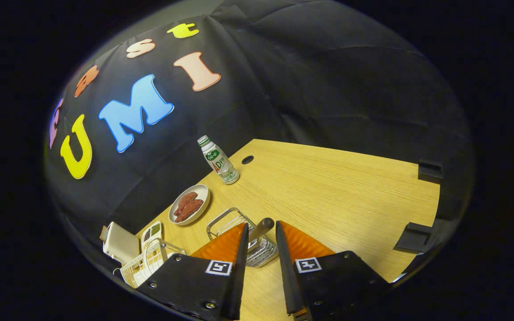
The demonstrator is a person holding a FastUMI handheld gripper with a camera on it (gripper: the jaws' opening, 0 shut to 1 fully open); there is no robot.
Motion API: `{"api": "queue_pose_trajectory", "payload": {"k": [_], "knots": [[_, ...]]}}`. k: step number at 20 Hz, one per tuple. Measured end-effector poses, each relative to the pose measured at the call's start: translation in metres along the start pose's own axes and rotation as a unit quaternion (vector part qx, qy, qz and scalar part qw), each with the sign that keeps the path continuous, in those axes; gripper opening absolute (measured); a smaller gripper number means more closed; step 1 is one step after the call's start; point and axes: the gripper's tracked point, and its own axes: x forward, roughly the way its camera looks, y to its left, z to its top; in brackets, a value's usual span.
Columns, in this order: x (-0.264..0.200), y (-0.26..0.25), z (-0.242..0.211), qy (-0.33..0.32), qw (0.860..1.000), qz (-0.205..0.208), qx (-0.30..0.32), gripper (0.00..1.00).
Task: Take the plate from the dish rack, then take the spoon from the basket and place it into the plate.
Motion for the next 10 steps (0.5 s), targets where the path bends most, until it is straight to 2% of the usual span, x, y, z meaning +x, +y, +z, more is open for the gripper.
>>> {"api": "queue_pose_trajectory", "payload": {"k": [6, 8, 9, 10], "knots": [[0.026, 0.003, -0.005, 0.008, 1.000, 0.010, 0.002, 0.37], [0.030, 0.003, -0.005, 0.011, 1.000, 0.014, -0.005, 0.28], [0.034, 0.006, -0.002, 0.004, 1.000, 0.017, -0.003, 0.27], [0.031, 0.017, 0.003, -0.002, 0.999, 0.039, 0.008, 0.23]]}}
